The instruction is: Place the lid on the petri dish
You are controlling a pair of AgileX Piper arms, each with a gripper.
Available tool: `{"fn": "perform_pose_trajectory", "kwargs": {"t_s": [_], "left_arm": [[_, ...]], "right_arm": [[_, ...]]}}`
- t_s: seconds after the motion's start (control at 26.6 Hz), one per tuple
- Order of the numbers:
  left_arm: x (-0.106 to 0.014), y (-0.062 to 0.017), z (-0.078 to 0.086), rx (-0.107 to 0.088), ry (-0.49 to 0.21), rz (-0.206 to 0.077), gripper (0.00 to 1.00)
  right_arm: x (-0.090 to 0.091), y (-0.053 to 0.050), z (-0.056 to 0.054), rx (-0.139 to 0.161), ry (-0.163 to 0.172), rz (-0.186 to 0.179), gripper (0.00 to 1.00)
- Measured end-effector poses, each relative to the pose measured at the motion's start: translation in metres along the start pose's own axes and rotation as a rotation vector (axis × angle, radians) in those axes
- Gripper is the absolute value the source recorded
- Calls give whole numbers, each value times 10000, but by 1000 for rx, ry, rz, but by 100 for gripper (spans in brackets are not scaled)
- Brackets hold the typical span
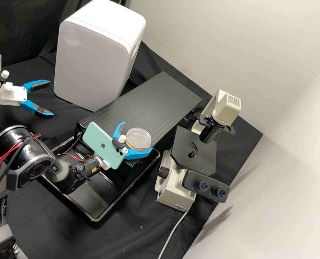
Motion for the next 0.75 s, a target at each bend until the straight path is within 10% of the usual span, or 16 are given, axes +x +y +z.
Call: {"fn": "perform_pose_trajectory", "kwargs": {"t_s": [0.41,0.75], "left_arm": [[-39,146,13,-18,58,72,100],[-40,148,13,-18,58,73,100]], "right_arm": [[-426,-87,-109,-84,6,35,100],[-747,-76,-159,-11,23,31,100]]}}
